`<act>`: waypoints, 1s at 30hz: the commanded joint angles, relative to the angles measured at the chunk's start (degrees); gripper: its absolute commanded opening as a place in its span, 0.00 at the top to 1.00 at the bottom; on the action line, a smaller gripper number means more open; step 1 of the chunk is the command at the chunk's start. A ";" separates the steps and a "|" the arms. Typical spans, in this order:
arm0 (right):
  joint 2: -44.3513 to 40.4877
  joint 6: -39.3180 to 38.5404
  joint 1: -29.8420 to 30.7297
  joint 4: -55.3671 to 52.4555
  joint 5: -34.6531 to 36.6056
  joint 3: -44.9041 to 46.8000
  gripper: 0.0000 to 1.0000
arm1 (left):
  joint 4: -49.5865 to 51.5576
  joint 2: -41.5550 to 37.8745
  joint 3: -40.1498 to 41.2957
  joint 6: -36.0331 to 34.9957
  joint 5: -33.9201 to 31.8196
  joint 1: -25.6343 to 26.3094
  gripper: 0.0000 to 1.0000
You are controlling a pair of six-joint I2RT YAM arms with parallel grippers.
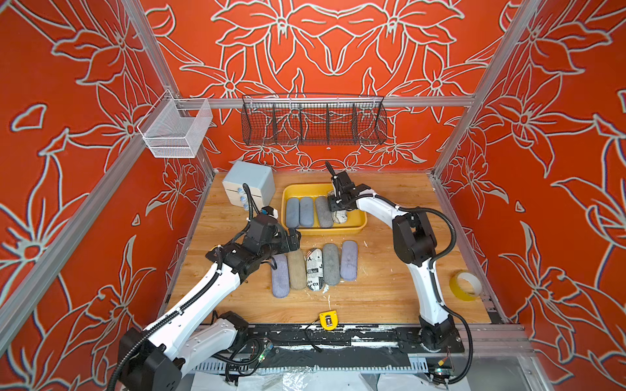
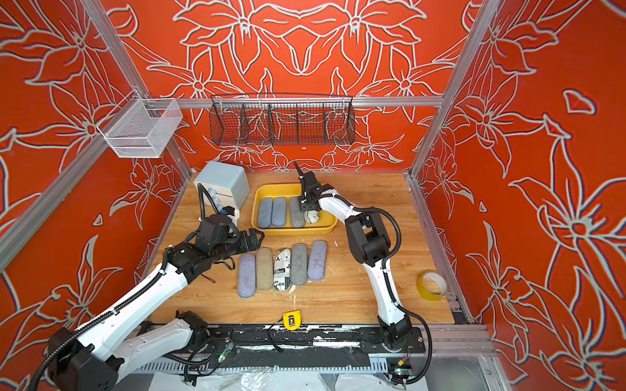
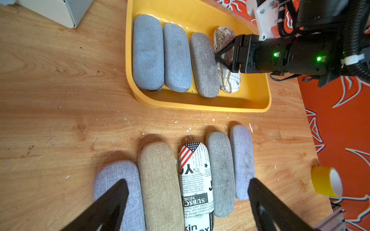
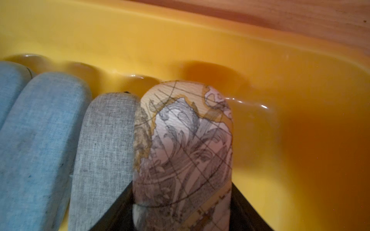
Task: Put the glasses cases into the storage boxes
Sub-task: Place the glasses case in the storage box.
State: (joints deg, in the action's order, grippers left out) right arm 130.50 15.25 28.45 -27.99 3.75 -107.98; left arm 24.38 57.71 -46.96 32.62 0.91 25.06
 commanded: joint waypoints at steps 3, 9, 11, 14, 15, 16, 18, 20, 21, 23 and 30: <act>0.79 0.50 -0.05 -0.52 -0.29 -2.12 0.32 | -0.48 0.53 -0.02 0.15 -0.38 -0.36 0.06; 0.38 0.28 -0.08 -0.95 -0.23 -2.32 0.25 | -0.21 1.17 0.05 0.25 -0.03 -0.36 0.06; -0.06 0.23 -0.06 -1.02 -0.52 -2.24 0.24 | 0.03 1.13 0.11 0.26 -0.12 -0.36 0.06; -2.06 0.49 -0.06 -0.15 -1.19 -1.27 0.24 | 0.69 1.09 0.44 0.40 -0.45 -0.36 0.06; -3.02 0.49 -0.06 0.17 -1.30 -0.80 0.24 | 0.99 1.17 0.76 0.48 -0.70 -0.41 0.06; -4.16 0.49 -0.06 0.41 -1.51 -0.37 0.24 | 1.30 1.29 1.10 0.58 -0.88 -0.36 0.06; -6.61 0.31 0.01 1.21 -1.64 0.82 0.23 | 2.30 1.70 1.68 1.02 -1.70 -0.36 0.06; -9.62 0.39 -0.06 2.09 -2.20 2.52 0.23 | 3.81 2.35 2.09 1.80 -2.92 -0.36 0.06; -11.36 0.66 -0.06 2.80 -2.64 3.90 0.23 | 4.82 2.61 2.22 2.46 -3.86 -0.36 0.06; -14.81 1.33 -0.06 4.41 -3.68 6.98 0.23 | 6.88 3.25 2.47 4.19 -5.89 -0.36 0.06; -26.84 3.71 0.20 10.11 -5.50 21.88 0.23 | 9.54 4.60 5.43 9.83 -8.81 -0.36 0.05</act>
State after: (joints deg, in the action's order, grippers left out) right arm 105.86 17.17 28.45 -20.23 -0.45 -90.28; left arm 31.16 61.67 -42.35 38.83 -5.34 25.06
